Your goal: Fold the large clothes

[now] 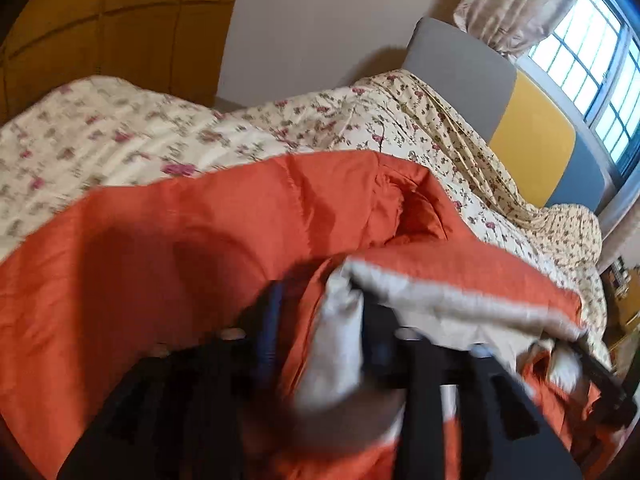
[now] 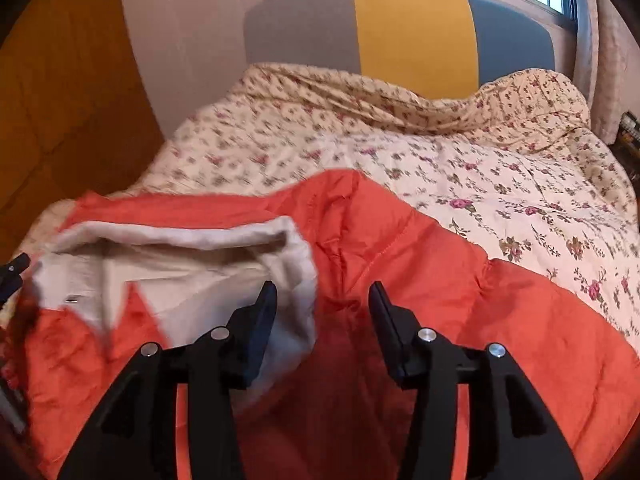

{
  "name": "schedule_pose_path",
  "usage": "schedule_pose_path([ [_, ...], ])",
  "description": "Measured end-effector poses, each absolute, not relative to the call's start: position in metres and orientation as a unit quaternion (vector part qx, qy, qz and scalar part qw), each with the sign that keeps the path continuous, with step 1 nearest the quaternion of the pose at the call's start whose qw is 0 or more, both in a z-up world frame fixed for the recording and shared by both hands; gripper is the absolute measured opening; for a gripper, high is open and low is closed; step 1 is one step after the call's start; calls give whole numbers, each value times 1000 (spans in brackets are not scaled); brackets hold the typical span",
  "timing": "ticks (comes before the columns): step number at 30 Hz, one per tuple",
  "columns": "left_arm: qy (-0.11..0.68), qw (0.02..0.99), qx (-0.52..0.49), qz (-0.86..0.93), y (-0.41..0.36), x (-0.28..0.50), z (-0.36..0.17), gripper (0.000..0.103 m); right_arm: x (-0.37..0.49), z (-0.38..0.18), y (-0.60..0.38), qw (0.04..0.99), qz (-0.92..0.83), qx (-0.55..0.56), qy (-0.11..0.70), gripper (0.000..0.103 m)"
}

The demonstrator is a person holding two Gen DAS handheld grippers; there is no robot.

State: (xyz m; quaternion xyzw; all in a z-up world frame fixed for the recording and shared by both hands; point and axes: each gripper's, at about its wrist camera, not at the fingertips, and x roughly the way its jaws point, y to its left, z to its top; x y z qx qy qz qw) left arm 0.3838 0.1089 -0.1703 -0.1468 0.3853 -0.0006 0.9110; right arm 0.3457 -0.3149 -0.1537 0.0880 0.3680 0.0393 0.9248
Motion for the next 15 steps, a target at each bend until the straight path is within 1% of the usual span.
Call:
schedule_pose_path([
  [1, 368, 919, -139, 14, 110, 372, -162, 81, 340, -144, -316, 931, 43, 98, 349, 47],
  [2, 346, 928, -135, 29, 110, 360, -154, 88, 338, -135, -316, 937, 42, 105, 331, 47],
  [4, 295, 944, -136, 61, 112, 337, -136, 88, 346, -121, -313, 942, 39, 120, 312, 41],
  [6, 253, 953, -148, 75, 108, 327, -117, 88, 363, -113, -303, 942, 36, 129, 308, 33],
  [7, 240, 956, -150, 74, 102, 330, -107, 88, 371, -113, -297, 941, 38, 132, 310, 31],
  [10, 242, 962, -119, 33, 64, 363, -85, 88, 399, -124, -272, 934, 49, 115, 335, 27],
  [13, 267, 962, -53, -23, 12, 403, -84, 87, 407, -146, -258, 925, 60, 99, 362, 27],
  [15, 301, 951, -14, -65, -16, 422, -103, 75, 402, -165, -251, 922, 66, 84, 373, 27],
])
